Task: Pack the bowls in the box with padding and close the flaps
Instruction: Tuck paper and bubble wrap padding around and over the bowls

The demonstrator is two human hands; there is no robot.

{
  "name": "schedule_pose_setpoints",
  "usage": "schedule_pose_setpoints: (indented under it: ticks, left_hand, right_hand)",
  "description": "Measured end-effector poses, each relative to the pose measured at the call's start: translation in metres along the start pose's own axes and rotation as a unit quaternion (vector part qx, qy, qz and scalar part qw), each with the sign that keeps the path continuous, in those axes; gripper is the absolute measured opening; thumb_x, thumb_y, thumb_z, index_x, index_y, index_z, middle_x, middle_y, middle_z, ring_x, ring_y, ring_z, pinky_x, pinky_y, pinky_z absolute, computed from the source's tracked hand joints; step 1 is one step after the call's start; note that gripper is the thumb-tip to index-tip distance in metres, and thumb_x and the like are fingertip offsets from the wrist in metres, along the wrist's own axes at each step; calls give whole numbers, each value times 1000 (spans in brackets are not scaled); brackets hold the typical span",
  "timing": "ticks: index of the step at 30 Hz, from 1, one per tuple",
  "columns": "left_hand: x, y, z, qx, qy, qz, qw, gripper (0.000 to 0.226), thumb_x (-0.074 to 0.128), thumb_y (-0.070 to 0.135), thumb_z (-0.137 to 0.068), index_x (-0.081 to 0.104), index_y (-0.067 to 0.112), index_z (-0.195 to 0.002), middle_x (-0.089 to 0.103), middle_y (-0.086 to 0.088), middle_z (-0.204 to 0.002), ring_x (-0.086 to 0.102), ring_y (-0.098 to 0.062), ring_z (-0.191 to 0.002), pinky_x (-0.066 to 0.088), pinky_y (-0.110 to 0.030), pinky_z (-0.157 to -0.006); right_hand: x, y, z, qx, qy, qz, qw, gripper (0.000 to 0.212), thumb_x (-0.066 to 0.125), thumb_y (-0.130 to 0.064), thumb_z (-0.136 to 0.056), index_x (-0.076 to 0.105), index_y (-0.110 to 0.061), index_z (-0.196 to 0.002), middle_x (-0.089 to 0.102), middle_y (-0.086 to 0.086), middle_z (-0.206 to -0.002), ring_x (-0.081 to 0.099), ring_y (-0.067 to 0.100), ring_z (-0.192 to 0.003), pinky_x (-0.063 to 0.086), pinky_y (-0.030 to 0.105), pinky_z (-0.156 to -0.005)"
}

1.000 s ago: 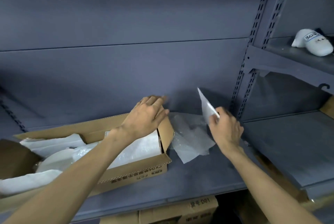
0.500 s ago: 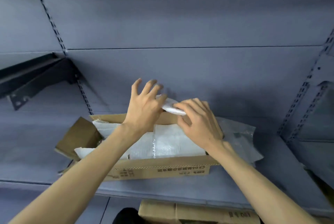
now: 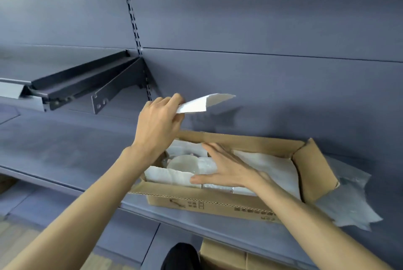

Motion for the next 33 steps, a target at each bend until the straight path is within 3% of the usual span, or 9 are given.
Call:
schedule_pose_setpoints:
  ticks: [7,10,15,18,22,25,27,30,33]
  left_hand:
    - [2,-16,13,2,5,29,1000,16,60,10,-85,59,17,-99,64,4,-92,53,-23,-78,45,-38,-63]
    - [5,-24,22,11,-10,69,997,23,59,8,-86,59,19,-106,64,8,-103,55,-18,-89,47,-34,-68]
    - [11,-27,43,54,-49,117,990,33,59,-1,-89,58,19,-115,64,9,-116,59,-21,-100,52,-38,-75]
    - [13,-31,54,53,-68,142,986,32,58,-4,-88,59,15,-112,64,7,-117,61,-22,-100,53,-42,-72]
    - [16,-28,68,71,-82,143,984,22,63,-2,-86,61,10,-104,66,4,-119,63,-24,-104,54,-40,-75]
    - [19,-22,78,102,-102,124,982,9,55,13,-86,58,11,-95,66,6,-121,61,-21,-102,46,-24,-74]
    - [28,-22,85,109,-142,117,977,9,48,17,-83,51,14,-91,65,8,-123,60,-21,-98,42,-22,-73]
    - [49,-27,96,103,-223,118,962,16,55,9,-77,44,16,-87,61,10,-132,58,-23,-111,45,-26,-80]
    - [72,-31,109,95,-321,80,939,21,57,10,-72,43,18,-86,54,8,-143,42,-17,-138,46,-36,-91]
  right_hand:
    - [22,1,-33,-22,6,110,994,139,49,-103,-54,5,-25,-160,8,-12,-161,14,21,-151,28,49,-117]
    - [24,10,-39,6,2,123,992,137,45,-103,-54,2,-28,-161,19,-9,-154,19,20,-142,28,50,-112]
    - [26,14,-43,-10,-7,99,995,90,52,-82,-76,37,-37,-152,35,-18,-123,25,9,-117,25,36,-93]
    - [31,8,-42,-35,-24,83,996,57,53,-64,-89,56,-38,-140,44,-20,-127,30,5,-118,27,37,-98]
    - [43,1,-39,-68,-57,105,991,44,52,-48,-97,61,-31,-136,51,-12,-135,41,10,-129,34,37,-107]
    - [39,-4,-35,-75,-32,70,994,13,57,-38,-96,67,-36,-89,59,-16,-97,51,6,-94,37,25,-76]
    - [34,-5,-33,-67,-4,49,997,30,59,-33,-93,45,-38,-67,43,-19,-75,39,10,-74,34,21,-63]
    - [32,0,-28,-40,-15,6,999,19,58,-41,-93,59,-22,-96,57,-16,-89,53,8,-82,51,34,-70]
    - [31,7,-26,-22,-22,-38,999,35,60,-44,-90,47,-53,-121,58,-14,-117,56,10,-107,53,36,-91]
Point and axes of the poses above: each hand's wrist, its own z-axis away from the middle knuckle, its own x-axis out of the palm, y = z × x, the point moved 9 cm from there along -z, towards the middle knuckle
